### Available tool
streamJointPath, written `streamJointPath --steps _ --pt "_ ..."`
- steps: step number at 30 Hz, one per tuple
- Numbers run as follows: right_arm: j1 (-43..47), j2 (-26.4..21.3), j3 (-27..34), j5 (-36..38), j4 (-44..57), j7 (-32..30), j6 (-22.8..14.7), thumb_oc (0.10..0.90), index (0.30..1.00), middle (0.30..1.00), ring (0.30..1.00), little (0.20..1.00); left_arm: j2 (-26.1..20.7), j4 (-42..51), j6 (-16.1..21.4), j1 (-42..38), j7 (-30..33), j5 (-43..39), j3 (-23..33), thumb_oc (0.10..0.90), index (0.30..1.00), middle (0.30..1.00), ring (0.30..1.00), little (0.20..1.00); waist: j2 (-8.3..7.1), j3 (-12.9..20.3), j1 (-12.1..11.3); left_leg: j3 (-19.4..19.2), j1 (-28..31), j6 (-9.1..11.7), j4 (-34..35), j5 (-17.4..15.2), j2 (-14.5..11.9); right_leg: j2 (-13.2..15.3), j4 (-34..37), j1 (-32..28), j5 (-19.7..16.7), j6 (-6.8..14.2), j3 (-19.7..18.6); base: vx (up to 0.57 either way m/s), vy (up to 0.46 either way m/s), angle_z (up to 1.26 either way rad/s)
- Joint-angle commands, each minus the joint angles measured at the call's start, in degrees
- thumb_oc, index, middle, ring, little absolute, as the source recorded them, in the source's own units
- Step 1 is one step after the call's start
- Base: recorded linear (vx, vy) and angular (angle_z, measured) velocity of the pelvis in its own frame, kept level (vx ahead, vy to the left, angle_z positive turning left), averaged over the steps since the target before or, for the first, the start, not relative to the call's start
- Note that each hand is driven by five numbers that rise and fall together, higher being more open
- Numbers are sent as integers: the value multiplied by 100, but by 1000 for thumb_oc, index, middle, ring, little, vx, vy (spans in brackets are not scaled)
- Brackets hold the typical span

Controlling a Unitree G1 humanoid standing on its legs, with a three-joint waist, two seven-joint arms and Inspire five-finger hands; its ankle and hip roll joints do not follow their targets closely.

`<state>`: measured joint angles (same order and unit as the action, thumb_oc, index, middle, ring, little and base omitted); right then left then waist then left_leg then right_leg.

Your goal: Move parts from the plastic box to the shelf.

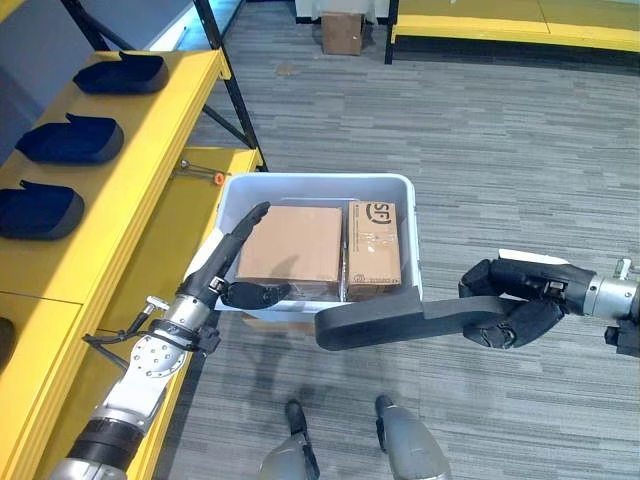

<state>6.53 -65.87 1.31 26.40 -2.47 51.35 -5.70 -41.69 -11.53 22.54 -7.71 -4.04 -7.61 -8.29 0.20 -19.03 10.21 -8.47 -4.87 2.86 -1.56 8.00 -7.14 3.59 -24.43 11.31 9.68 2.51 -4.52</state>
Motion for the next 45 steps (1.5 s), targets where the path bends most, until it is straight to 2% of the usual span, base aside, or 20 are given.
streamJointPath --steps 1,4,11,13,17,25,30,36,45 --pt "313 -32 505 514 329 -21 -481 400 300 300 300 300 -51 219 414 -101 -192 -529 356 900 1000 1000 1000 1000 -124 612 44 392 370 205 -104 -876 -473 60 1029 -771 -67 -98 224 46 18 -5" --pt "340 -34 501 572 341 19 -509 400 300 300 300 300 -20 274 365 -54 -358 -702 342 900 1000 1000 1000 1000 -103 623 39 383 394 200 -103 -892 -461 55 1044 -807 -61 -97 214 33 15 -6" --pt "452 -59 471 577 253 -8 -465 400 300 300 300 300 -61 326 288 79 -760 -536 153 900 1000 1000 1000 1000 -58 637 18 354 450 190 -71 -910 -444 62 1092 -840 -85 -86 221 14 16 -3" --pt "444 -162 549 637 136 17 -510 400 300 300 300 300 -289 340 286 268 -1031 -272 95 900 1000 1000 1000 1000 7 632 -1 337 464 199 -56 -892 -430 85 1126 -862 -109 -70 231 19 78 -2" --pt "453 -327 635 723 -44 8 -671 400 300 300 300 300 -728 303 237 496 -1418 -696 23 900 1000 1000 1000 1000 115 640 -15 294 501 198 -12 -870 -401 129 1186 -892 -141 -40 263 10 69 -4" --pt "366 -488 858 695 -217 87 -700 400 300 300 300 300 -985 494 257 809 -1790 -1088 176 900 1000 1000 1000 1000 225 663 -55 247 552 195 25 -872 -362 205 1284 -949 -183 -10 331 15 50 1" --pt "420 -508 877 722 -256 165 -683 400 300 300 300 300 -965 486 305 893 -1914 -1215 193 900 1000 1000 1000 1000 272 701 -59 213 588 200 73 -857 -343 229 1333 -982 -210 6 343 24 33 -2" --pt "478 -389 803 682 -34 247 -764 400 300 300 300 300 -849 539 289 818 -2117 -1438 121 900 1000 1000 1000 1000 243 718 -69 216 582 175 49 -883 -328 227 1283 -983 -178 -3 393 0 0 0" --pt "1046 -48 218 708 335 281 -627 400 300 300 300 300 -378 505 245 457 -2088 -1676 -274 900 1000 1000 1000 1000 178 734 -84 241 597 187 23 -883 -374 204 1267 -1011 -166 -27 403 0 0 0"
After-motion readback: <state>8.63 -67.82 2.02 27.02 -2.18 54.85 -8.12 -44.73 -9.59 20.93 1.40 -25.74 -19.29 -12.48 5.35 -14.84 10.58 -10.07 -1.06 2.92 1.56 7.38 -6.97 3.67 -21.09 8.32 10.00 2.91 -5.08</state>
